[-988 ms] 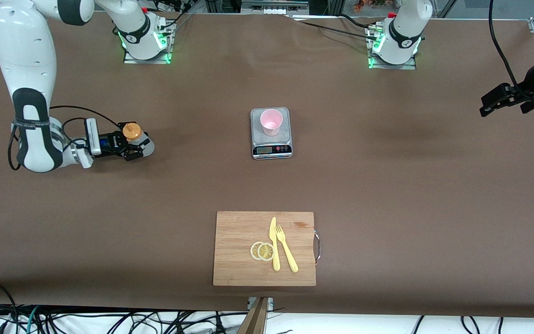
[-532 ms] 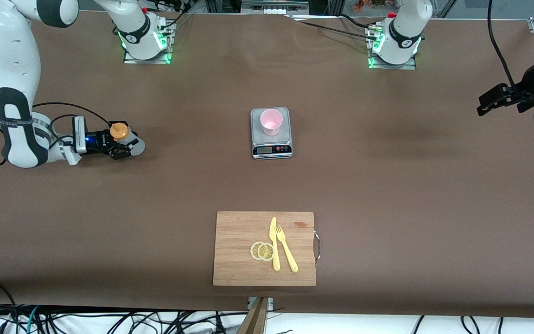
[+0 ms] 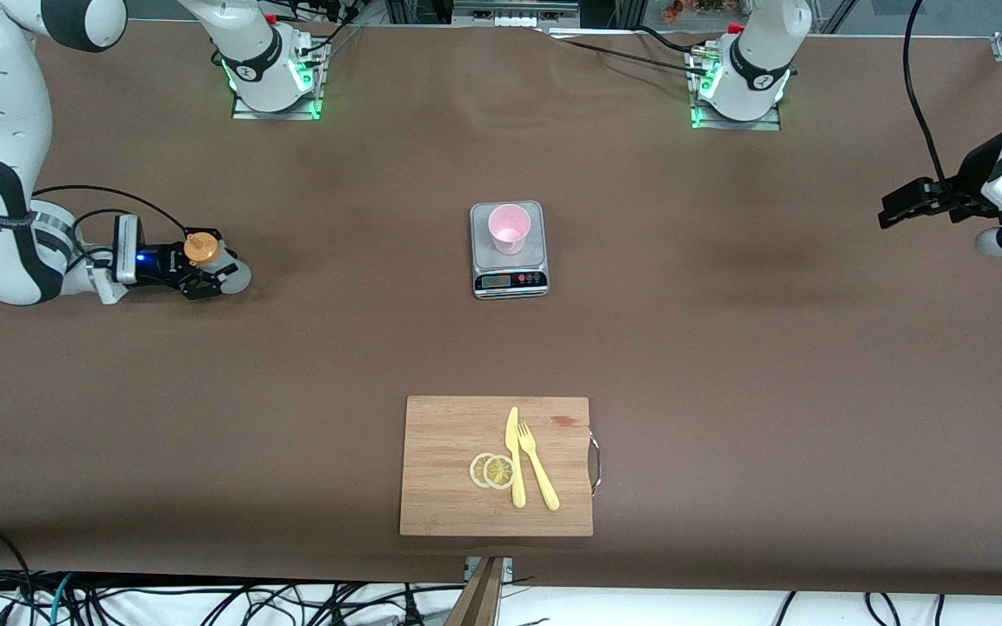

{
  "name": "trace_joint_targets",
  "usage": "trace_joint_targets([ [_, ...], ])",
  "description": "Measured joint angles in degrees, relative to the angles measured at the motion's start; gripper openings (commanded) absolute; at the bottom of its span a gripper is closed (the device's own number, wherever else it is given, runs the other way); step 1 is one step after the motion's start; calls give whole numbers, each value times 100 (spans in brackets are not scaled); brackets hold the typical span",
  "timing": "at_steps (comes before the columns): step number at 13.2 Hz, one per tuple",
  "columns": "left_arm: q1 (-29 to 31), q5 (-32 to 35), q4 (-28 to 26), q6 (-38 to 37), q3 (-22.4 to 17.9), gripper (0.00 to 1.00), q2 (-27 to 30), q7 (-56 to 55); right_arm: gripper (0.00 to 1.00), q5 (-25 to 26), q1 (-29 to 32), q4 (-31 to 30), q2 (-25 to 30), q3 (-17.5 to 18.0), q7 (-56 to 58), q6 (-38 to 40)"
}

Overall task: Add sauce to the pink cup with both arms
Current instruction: 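Lower the bottle onto the table and open the right gripper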

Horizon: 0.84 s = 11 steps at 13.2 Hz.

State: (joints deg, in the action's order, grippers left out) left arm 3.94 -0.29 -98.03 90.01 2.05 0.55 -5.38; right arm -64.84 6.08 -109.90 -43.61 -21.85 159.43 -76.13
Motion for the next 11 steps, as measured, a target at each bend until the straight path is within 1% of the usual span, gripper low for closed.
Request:
trace_joint_targets([
  [1,1,-1,-7,0,-1,100,-2,0,1,-145,16,1,-1,18,0,-34],
  [2,1,-1,-7,0,-1,100,-1,0,21,-220,19,1,0,47,0,-77],
  [3,1,-1,-8,0,-1,100,-1,0,50,-242,19,1,-1,92,0,-116],
  [4,1,-1,-5,0,-2,100,0,0,70,-243,19,-1,-2,124,0,-138],
  [5,2,-1,4,0,-9,100,3,0,100,-243,19,-4,-5,143,0,-152],
  [9,6,-1,132,-43,-51,100,87,-110,100,-241,89,-13,-10,162,-5,-166],
  [11,6,-1,155,-84,-53,100,120,-135,100,-210,213,-9,39,161,-6,-328],
])
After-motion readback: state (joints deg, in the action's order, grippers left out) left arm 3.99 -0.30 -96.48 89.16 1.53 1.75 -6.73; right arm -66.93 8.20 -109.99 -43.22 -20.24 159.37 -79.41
